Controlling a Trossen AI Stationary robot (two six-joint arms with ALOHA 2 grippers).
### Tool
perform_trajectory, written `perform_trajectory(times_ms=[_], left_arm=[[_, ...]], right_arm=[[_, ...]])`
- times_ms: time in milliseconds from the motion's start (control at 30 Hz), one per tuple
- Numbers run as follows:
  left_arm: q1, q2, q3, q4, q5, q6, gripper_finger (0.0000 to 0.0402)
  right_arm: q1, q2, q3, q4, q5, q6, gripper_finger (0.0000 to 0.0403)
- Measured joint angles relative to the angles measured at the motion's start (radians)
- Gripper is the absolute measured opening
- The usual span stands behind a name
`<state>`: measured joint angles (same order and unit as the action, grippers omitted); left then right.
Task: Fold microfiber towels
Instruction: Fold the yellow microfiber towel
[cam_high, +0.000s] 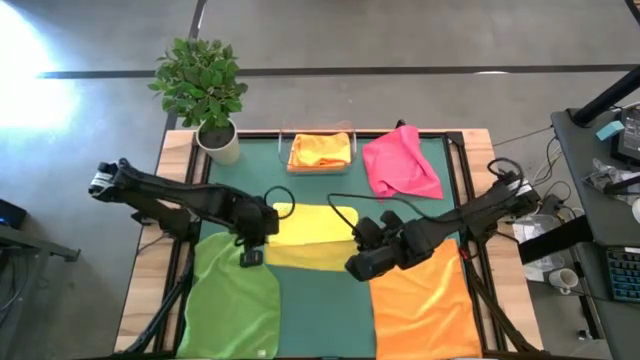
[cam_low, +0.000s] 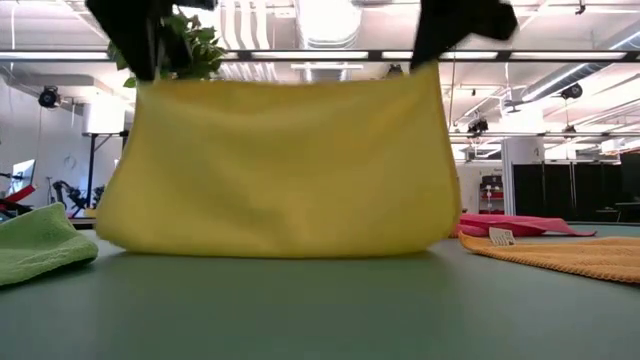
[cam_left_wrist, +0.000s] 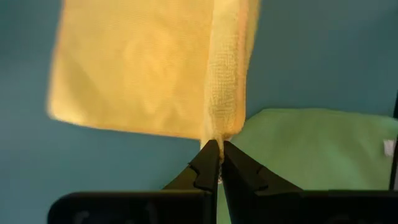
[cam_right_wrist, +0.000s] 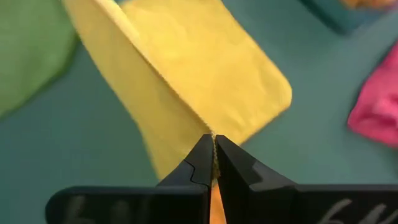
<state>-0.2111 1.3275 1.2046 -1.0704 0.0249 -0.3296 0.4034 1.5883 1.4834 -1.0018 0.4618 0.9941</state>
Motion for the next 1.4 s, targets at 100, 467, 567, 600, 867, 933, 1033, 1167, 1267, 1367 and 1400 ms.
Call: perform_trajectory(times_ms=[100, 467, 567, 600, 867, 933, 1033, 1167, 1267, 1367, 1400], left_arm=[[0.000, 0.004, -0.077, 0.068, 0.009, -0.045, 0.0000], [0.009, 0.071, -0.197, 0.207, -0.051, -0.104, 0.0000], [0.027, 0.094, -0.192, 0.203, -0.123, -0.061, 0.0000], [0.035, 0.098, -0.191, 0.207, -0.140, -0.053, 0.0000], [0.135, 0.111, -0.194, 0.203, -0.236, -0.018, 0.0000], [0.167, 0.111, -0.194, 0.204, -0.244, 0.000, 0.0000], [0.216, 0.111, -0.197, 0.208, -0.246, 0.006, 0.0000], [0.262, 0.111, -0.197, 0.224, -0.248, 0.055, 0.0000], [0.278, 0.111, -0.197, 0.234, -0.246, 0.057, 0.0000], [0.280, 0.111, -0.197, 0.234, -0.250, 0.058, 0.0000], [0.280, 0.111, -0.197, 0.234, -0.258, 0.061, 0.0000]], right_arm=[[0.000, 0.000, -0.102, 0.096, -0.003, 0.060, 0.0008], [-0.044, 0.000, -0.340, 0.376, -0.016, 0.061, 0.0008], [-0.078, 0.000, -0.363, 0.389, -0.011, 0.028, 0.0008], [-0.091, 0.000, -0.368, 0.387, -0.009, 0.010, 0.0008], [-0.209, 0.000, -0.394, 0.411, -0.006, -0.102, 0.0008], [-0.238, 0.000, -0.398, 0.420, -0.006, -0.117, 0.0008], [-0.275, 0.000, -0.406, 0.422, -0.006, -0.119, 0.0008], [-0.304, 0.000, -0.409, 0.432, -0.006, -0.116, 0.0008], [-0.306, 0.000, -0.409, 0.452, -0.006, -0.114, 0.0008], [-0.306, 0.000, -0.409, 0.464, -0.006, -0.104, 0.0008], [-0.306, 0.000, -0.409, 0.461, -0.006, -0.095, 0.0008]])
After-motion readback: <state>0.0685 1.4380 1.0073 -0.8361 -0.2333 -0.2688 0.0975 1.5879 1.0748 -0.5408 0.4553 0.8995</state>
